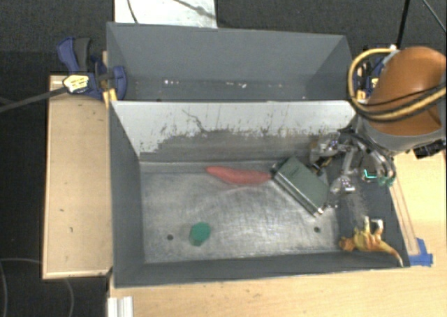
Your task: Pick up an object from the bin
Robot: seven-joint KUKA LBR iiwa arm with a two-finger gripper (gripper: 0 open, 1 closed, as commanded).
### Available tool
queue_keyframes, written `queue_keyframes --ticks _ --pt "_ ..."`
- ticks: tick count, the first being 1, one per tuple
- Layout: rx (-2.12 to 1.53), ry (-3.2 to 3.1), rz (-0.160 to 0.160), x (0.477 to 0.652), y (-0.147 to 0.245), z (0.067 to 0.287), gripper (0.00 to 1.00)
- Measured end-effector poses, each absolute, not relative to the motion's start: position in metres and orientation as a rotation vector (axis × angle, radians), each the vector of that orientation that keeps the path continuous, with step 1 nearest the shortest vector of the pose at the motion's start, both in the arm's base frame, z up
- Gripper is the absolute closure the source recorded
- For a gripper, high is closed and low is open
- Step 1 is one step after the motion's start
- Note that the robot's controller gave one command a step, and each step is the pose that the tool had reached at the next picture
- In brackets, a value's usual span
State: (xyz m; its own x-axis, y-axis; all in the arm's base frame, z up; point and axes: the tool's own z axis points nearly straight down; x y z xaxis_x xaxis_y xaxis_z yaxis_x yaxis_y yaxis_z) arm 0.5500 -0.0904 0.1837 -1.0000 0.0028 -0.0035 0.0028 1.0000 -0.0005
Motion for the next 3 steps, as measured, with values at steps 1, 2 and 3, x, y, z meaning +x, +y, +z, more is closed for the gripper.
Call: queue_keyframes --ticks 1,2,3 --pt "0.154 3.128 -0.002 0.566 -0.083 0.16 0.0" --pt "0.442 3.093 0.001 0.562 -0.067 0.091 0.0" --pt "0.447 3.077 -0.001 0.565 -0.065 0.087 0.0"
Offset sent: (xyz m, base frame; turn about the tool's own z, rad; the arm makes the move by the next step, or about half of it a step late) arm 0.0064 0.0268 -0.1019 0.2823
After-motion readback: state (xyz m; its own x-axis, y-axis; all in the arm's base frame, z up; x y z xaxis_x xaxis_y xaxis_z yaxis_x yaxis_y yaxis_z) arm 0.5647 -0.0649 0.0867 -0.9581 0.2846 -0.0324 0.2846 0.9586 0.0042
